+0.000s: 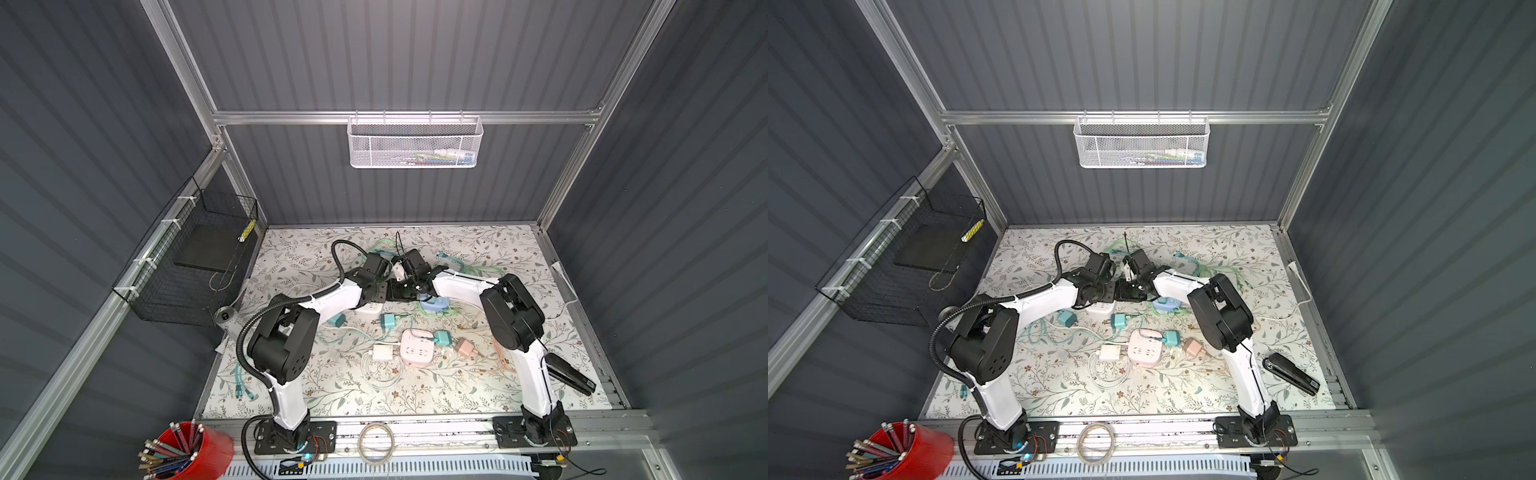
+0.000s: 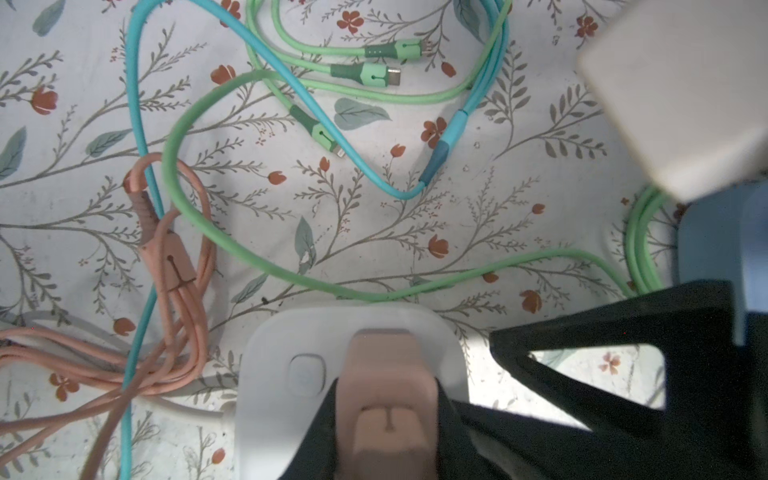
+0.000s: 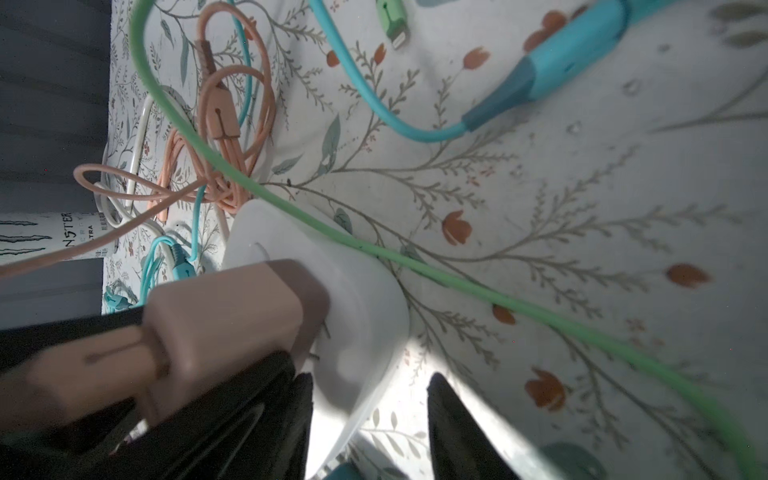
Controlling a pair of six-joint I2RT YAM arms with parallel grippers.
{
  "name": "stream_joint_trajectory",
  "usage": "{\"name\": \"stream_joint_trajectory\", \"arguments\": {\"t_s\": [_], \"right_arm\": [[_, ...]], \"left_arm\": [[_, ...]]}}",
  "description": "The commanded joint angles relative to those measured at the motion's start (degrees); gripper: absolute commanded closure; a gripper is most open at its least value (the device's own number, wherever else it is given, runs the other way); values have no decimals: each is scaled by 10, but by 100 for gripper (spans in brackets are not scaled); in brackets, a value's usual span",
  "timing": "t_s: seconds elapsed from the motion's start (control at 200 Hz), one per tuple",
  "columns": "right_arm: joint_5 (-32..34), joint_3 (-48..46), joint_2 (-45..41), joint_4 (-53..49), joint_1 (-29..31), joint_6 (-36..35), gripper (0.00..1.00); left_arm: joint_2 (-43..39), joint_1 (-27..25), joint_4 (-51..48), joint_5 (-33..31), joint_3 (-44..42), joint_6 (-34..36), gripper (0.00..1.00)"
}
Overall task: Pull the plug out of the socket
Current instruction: 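Pull the pink charger out with the left gripper while the right gripper holds the strip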
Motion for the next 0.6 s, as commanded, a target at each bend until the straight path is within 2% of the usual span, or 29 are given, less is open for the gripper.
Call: {"name": "stream_joint_trajectory", "arguments": {"t_s": [0.0,0.595], "right_arm": [[-6,8,17,-9,-1,11,55],[10,-21,31,-24,2,3,66]], "left_arm": [[5,2,10,14,21,-18,90],[-41,1,47,18,10,-43,97]]}}
